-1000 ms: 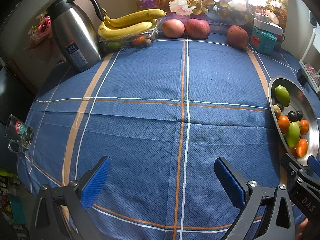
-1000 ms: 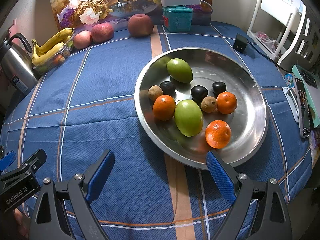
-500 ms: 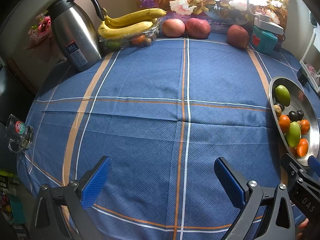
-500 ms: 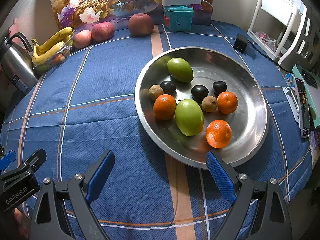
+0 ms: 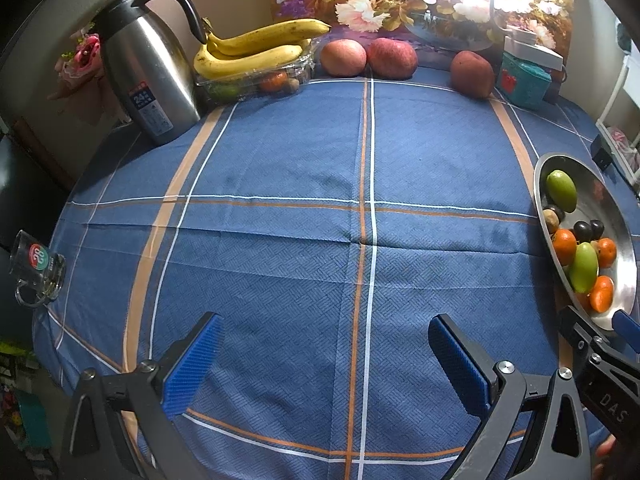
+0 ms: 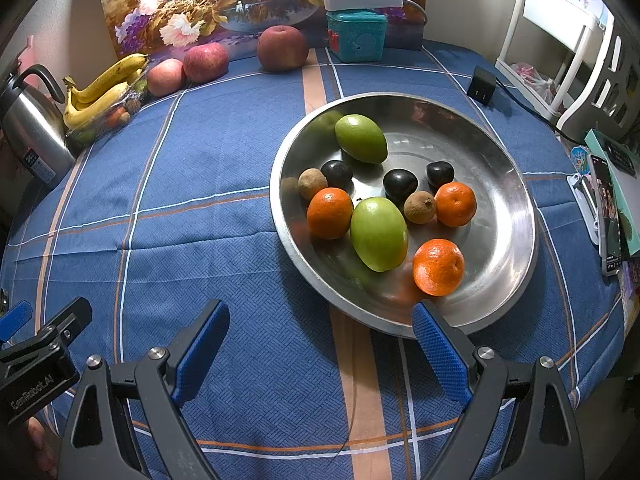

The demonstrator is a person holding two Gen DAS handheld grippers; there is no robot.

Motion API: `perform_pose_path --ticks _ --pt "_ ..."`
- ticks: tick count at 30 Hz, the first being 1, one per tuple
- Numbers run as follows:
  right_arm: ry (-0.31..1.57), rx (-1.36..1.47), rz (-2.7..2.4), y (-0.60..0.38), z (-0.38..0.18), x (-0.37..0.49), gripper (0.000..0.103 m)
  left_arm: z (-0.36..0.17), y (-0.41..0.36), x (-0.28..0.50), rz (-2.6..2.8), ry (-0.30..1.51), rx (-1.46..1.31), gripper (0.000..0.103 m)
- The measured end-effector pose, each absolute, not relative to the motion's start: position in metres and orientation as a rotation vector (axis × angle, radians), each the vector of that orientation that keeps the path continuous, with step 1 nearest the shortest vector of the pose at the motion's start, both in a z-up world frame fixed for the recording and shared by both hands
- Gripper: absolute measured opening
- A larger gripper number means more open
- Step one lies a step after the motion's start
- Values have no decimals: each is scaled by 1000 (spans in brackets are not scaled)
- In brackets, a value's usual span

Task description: Organize fruits

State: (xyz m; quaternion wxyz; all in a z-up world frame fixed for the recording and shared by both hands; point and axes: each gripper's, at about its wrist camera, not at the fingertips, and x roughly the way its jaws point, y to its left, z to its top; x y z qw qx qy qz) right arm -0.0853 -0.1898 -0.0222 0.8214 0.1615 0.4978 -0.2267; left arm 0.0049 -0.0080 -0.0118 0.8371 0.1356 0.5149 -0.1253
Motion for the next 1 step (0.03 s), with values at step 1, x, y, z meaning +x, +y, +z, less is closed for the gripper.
perform_pose_path --ticks 1 --pt "1059 344 -483 -190 -22 -86 93 -12 -8 5 -267 1091 286 103"
